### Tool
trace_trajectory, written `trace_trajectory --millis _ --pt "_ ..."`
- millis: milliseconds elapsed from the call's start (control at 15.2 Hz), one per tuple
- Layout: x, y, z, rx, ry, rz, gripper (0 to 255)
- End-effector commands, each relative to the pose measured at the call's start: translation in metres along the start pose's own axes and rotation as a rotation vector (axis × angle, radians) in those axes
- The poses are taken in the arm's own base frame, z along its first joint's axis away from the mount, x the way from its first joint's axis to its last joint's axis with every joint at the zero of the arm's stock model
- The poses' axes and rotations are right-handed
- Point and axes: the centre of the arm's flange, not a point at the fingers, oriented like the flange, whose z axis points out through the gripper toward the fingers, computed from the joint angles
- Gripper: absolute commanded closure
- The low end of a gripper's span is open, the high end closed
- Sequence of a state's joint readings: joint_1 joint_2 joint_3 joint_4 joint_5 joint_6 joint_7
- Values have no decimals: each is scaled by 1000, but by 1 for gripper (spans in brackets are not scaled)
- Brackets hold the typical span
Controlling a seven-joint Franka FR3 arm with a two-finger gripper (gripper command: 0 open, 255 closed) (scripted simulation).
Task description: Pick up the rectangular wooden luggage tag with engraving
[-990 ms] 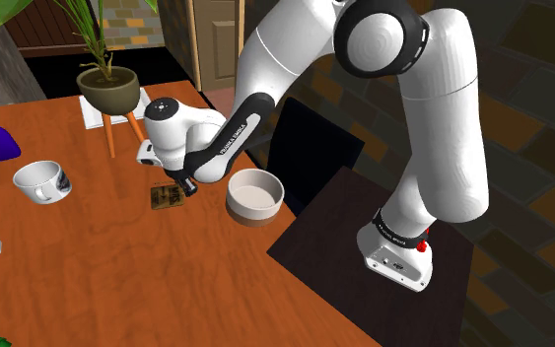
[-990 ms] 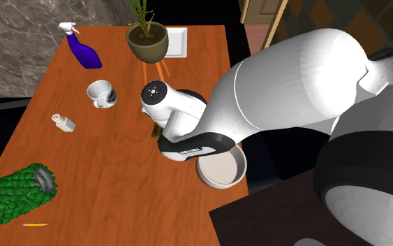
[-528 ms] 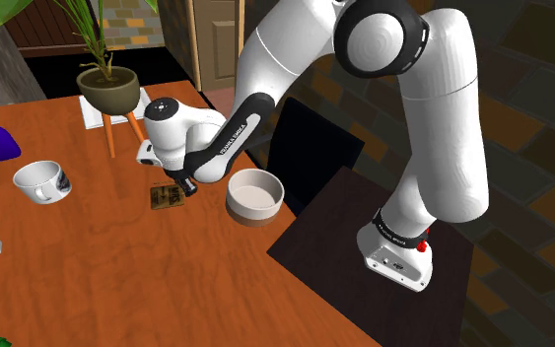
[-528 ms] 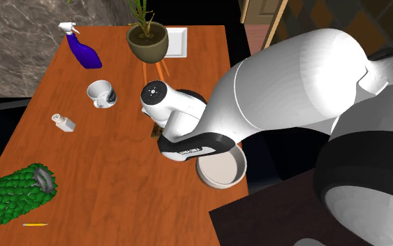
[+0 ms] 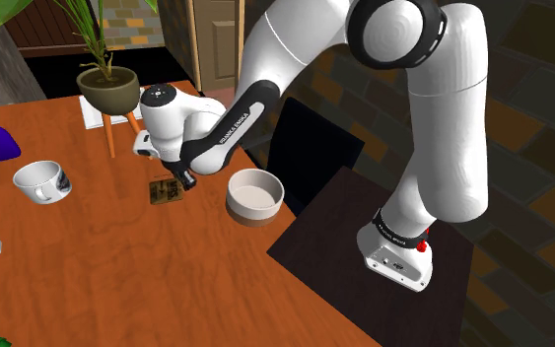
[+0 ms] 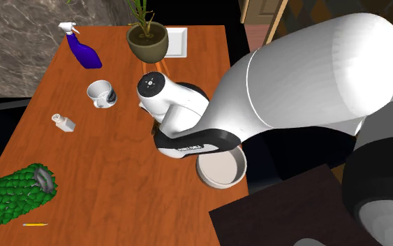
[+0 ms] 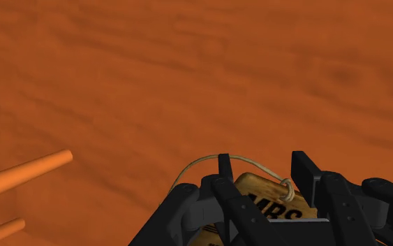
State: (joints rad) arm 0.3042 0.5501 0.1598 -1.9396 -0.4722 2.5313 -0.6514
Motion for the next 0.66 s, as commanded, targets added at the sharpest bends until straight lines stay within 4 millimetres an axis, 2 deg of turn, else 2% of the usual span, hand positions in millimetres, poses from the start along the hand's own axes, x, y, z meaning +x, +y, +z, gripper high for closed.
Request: trace_trajectory --millis 0,462,594 --pt "-2 2 -10 0 0 0 255" --pt "-6 9 -47 0 0 0 255" --pt "-6 9 -47 0 0 0 255"
